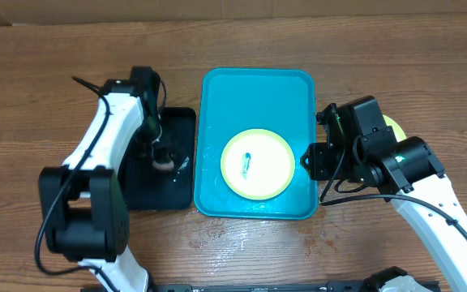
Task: Clean dirty plates on tray and stack at the side
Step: 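Grasp the sponge with the left gripper and bring it to the yellow plate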
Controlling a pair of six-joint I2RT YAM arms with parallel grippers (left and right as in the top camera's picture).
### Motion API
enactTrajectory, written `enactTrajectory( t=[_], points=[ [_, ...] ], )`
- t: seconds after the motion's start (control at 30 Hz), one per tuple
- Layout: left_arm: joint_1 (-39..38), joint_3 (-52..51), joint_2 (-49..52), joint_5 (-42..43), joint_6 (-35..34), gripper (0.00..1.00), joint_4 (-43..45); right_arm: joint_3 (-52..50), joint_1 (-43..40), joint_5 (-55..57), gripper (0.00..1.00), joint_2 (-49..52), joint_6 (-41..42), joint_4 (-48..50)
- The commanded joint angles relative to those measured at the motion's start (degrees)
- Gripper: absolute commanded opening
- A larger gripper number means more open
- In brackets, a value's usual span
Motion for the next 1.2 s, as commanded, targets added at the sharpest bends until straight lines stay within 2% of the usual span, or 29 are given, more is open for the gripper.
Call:
enactTrajectory(
  t=[0.0, 0.1, 0.17, 0.4, 0.7, 0.77, 1.0, 1.17],
  points=[
    [0.2, 1.6, -4.4, -4.9, 1.4, 0.04, -0.1, 0.8, 0.2, 5.2, 0.35, -0.2, 5.8, 0.2],
    [0.2, -1.9, -3.6, -4.8, 1.9, 0.04, 2.5, 0.8, 0.2, 5.9, 0.36, 0.4, 9.1, 0.4],
    [0.2, -6.8, -3.0, -4.2, 1.9, 0.04, 7.3, 0.8, 0.2, 5.9, 0.38, 1.7, 10.5, 0.6],
    [0.2, -16.6, -1.7, 3.9, 3.8, 0.04, 18.0, 0.8, 0.2, 5.7, 0.40, 10.1, 9.7, 1.1],
    [0.3, -15.9, -1.7, 5.9, 9.3, 0.04, 16.7, 0.8, 0.2, 3.7, 0.38, 22.7, 6.9, 5.7],
    [0.3, -14.4, -1.7, 5.9, 9.3, 0.04, 14.8, 0.8, 0.2, 3.7, 0.38, 24.4, 6.9, 6.2],
    [0.1, 5.3, -3.2, 6.4, 9.7, 0.04, -1.2, 0.6, 0.2, 1.2, 0.38, 28.6, 2.2, 9.6],
    [-1.9, 16.8, -3.3, 10.8, 10.4, 0.04, -7.6, -3.4, 0.2, 1.1, 0.38, 30.4, 2.7, 16.9]
  ],
)
